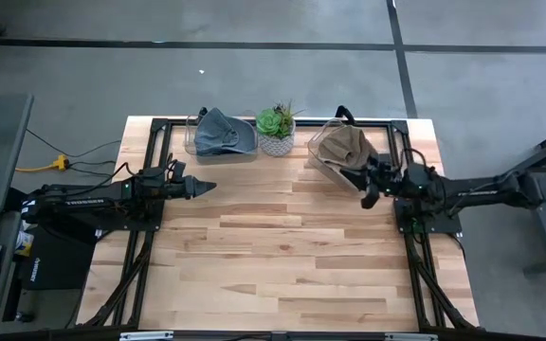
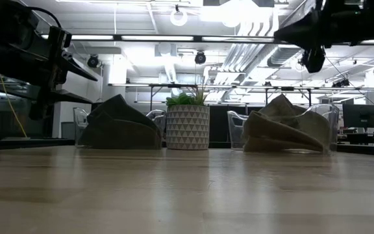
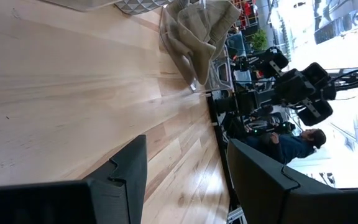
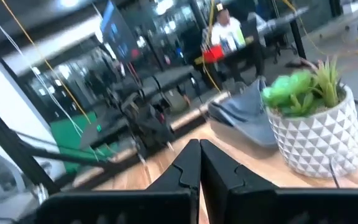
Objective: Pick & Place hat
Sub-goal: Return to Home Position
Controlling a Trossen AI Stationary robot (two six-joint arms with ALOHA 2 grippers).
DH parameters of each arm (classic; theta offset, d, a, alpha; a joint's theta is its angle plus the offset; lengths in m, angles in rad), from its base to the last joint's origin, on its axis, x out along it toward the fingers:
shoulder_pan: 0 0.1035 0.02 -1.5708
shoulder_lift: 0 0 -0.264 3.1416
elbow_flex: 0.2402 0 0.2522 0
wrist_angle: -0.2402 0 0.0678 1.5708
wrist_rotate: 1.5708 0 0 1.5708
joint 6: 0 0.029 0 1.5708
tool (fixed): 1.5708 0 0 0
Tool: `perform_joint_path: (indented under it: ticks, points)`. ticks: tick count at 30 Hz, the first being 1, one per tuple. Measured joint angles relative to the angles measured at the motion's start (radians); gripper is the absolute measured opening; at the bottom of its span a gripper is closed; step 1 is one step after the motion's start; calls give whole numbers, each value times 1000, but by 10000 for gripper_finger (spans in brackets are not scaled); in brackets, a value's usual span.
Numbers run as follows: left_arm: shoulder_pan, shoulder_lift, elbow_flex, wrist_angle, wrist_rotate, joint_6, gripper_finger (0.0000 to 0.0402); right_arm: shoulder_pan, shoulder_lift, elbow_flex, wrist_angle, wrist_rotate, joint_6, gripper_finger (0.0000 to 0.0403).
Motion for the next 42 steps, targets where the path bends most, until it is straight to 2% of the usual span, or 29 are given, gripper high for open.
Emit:
perform_joint_path:
  ticks: [4,11,14,19,23,29,33,38,42]
  points:
    - [0,0,0,0,0,0,183,4,-57,-61,119,18,-17,0]
    - [0,0,0,0,0,0,183,57,-199,-97,166,75,-111,0]
    - [0,0,0,0,0,0,183,80,-276,-98,114,81,-137,0]
    - [0,0,0,0,0,0,183,102,-399,-99,-97,100,-114,0]
    - [0,0,0,0,0,0,183,102,-464,-99,-199,82,-98,0]
    - [0,0,0,0,0,0,183,102,-517,-100,-328,82,-62,0]
    - [0,0,0,0,0,0,183,102,-527,-131,-309,69,-59,0]
    - [0,0,0,0,0,0,183,102,-528,-193,-194,3,-57,0]
    - [0,0,0,0,0,0,183,102,-528,-210,-191,-45,-76,0]
